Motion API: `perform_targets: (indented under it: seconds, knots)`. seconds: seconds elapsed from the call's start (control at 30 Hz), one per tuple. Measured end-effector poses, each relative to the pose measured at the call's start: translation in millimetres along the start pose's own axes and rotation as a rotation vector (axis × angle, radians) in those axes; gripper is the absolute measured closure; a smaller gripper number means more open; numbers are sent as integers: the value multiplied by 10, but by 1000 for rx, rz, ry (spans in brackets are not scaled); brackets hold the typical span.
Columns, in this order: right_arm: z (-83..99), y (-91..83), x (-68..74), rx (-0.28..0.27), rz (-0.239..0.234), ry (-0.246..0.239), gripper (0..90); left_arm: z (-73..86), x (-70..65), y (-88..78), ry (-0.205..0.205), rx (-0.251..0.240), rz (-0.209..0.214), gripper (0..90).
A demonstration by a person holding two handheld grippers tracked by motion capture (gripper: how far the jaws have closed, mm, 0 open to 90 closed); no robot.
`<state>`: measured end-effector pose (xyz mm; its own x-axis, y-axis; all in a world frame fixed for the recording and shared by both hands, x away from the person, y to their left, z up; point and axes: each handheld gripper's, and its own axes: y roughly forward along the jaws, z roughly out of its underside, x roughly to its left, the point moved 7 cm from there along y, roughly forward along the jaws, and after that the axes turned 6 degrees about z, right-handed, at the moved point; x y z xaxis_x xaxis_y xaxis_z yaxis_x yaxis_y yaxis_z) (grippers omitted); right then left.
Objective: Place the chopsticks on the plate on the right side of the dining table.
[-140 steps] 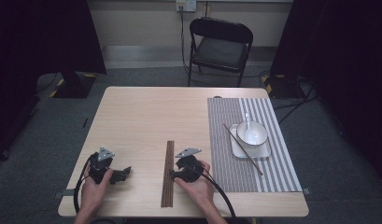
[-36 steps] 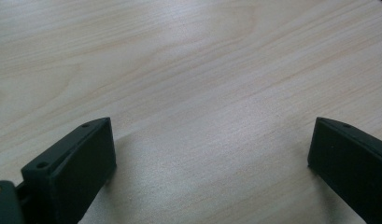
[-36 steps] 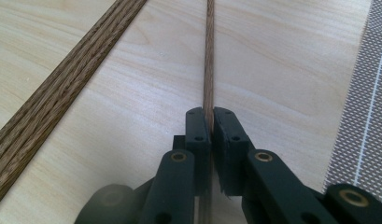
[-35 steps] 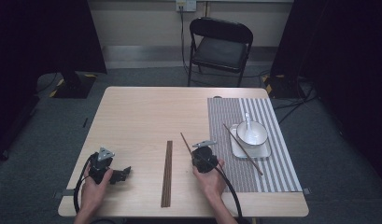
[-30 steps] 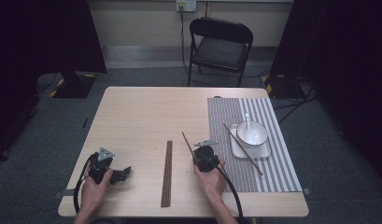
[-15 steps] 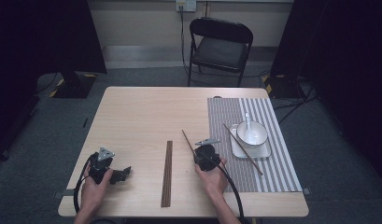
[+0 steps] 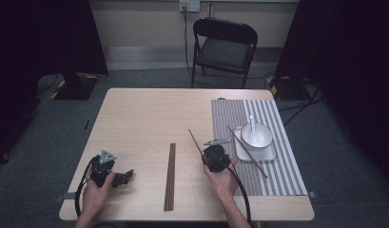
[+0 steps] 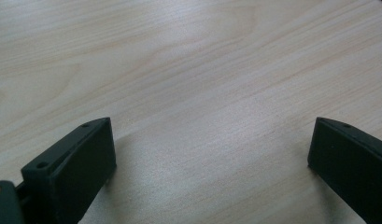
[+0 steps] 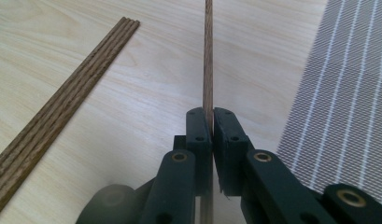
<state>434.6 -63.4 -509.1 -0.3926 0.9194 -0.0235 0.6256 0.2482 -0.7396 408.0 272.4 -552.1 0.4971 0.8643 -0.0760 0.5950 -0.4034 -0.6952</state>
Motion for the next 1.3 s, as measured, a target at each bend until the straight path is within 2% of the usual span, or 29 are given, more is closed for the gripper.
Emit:
perform_targets:
  seconds: [0.33, 0.37, 0.67, 0.73, 1.0, 1.3]
  knots:
    - [51, -100, -312, 0, 28, 33, 855, 0, 0, 0, 1, 0, 1, 3]
    - [56, -127, -390, -3, 35, 34, 855, 0, 0, 0, 1, 0, 1, 3]
    - [53, -190, -585, 0, 60, 44, 855, 0, 0, 0, 1, 0, 1, 3]
    - [41, -216, -676, 2, 73, 43, 855, 0, 0, 0, 1, 0, 1, 3]
    - [85, -207, -852, 18, 85, 77, 855, -3, -8, 6, -10, -7, 4, 1]
    - [101, -183, -1028, 43, 112, 89, 855, -4, -9, 8, -11, -8, 5, 1]
